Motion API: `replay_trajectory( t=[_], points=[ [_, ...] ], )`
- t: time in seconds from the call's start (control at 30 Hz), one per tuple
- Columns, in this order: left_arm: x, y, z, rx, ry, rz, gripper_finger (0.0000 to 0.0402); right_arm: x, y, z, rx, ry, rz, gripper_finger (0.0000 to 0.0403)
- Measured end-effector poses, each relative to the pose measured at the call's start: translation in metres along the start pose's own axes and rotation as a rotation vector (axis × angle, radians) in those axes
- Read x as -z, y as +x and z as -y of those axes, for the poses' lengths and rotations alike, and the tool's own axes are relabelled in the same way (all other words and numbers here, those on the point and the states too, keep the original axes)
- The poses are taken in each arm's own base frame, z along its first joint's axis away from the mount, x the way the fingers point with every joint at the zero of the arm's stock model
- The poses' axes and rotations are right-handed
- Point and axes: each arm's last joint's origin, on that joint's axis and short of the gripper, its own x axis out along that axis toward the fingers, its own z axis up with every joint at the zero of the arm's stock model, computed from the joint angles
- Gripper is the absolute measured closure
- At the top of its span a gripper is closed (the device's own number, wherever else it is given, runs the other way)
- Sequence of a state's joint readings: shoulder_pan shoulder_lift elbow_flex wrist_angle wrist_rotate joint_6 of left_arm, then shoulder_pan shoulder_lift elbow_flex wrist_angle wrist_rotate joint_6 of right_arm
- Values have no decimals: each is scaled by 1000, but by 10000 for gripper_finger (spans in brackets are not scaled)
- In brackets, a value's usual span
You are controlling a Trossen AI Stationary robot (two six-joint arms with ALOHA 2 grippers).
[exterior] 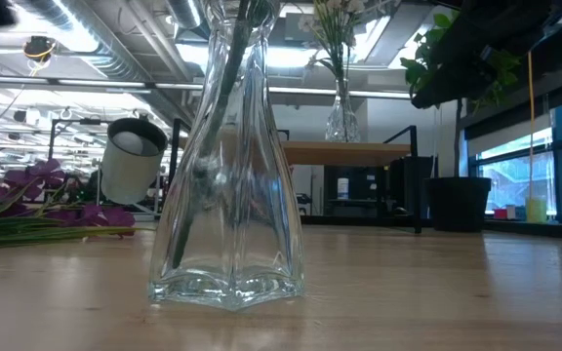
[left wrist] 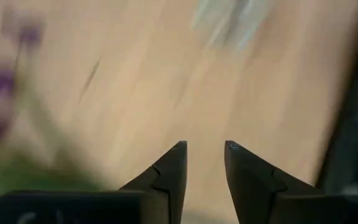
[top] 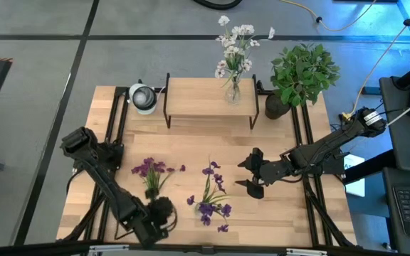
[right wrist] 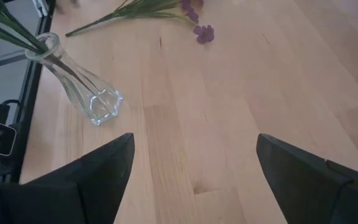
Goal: Pick and place flowers into a vace then onto a shelf
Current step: Put the purple flowers into the transparent vase
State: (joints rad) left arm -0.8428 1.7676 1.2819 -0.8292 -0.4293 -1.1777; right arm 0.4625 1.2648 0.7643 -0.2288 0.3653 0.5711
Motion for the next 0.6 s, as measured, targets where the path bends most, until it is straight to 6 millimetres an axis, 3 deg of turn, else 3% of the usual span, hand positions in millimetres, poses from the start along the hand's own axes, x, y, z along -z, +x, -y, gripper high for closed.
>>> replay_trajectory(
  t=[0.1,0.2,0.33,0.6],
  points=[
    [1,3,-21,-137,-127,-230,307,0,0,0,1,26,0,63],
    [-1,2,-41,-332,-360,-338,308,0,0,0,10,66,7,63],
    [-7,2,-54,-467,-543,-411,300,-1,0,1,36,103,25,63],
    [-15,7,-58,-478,-635,-369,270,-1,0,2,53,165,39,63]
  ],
)
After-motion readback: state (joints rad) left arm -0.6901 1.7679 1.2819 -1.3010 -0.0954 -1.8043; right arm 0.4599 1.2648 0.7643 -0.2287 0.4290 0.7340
